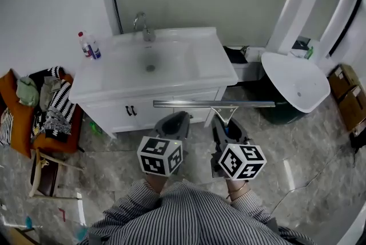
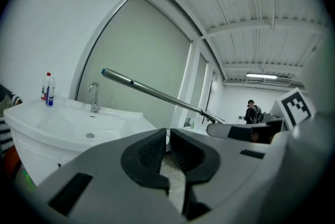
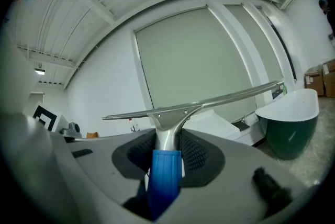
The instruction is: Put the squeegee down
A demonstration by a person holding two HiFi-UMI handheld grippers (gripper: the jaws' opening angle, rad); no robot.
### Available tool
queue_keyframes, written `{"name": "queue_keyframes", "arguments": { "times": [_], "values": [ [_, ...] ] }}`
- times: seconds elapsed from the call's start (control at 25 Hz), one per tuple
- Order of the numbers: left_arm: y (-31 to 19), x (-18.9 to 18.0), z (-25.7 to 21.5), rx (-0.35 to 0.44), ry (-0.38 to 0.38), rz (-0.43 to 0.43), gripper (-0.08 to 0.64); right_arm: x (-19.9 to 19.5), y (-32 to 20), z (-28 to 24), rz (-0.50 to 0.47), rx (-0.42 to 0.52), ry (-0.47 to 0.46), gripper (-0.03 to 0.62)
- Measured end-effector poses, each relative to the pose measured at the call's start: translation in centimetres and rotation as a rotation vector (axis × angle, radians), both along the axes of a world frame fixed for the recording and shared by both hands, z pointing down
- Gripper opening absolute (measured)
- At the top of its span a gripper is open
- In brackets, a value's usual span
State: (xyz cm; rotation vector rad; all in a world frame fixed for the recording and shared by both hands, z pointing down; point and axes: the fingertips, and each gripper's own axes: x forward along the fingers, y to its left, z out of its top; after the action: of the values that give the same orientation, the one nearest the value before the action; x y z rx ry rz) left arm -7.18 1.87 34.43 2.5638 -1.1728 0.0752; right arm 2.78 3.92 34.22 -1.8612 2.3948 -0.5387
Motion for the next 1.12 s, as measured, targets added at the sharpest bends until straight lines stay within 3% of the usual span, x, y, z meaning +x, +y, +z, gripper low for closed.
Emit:
{"name": "queue_keyframes", "arguments": {
  "times": [0.36, 0.8, 1.12],
  "values": [
    [-5.2, -0.3, 1.2, -0.018, -0.016, 0.034, 0.031, -0.4, -5.0, 1.2, 0.038, -0.025, -0.012, 0.118],
    [-9.2, 0.1, 3.0, -0.069, 0.007, 0.045, 0.032, -0.6, -8.5, 3.2, 0.018, -0.086, 0.004, 0.118],
    [-15.7, 1.4, 3.4, -0.059, 0.014, 0.023, 0.032, 0.7, -15.6, 3.6, 0.0, -0.077, 0.004, 0.118]
  ]
}}
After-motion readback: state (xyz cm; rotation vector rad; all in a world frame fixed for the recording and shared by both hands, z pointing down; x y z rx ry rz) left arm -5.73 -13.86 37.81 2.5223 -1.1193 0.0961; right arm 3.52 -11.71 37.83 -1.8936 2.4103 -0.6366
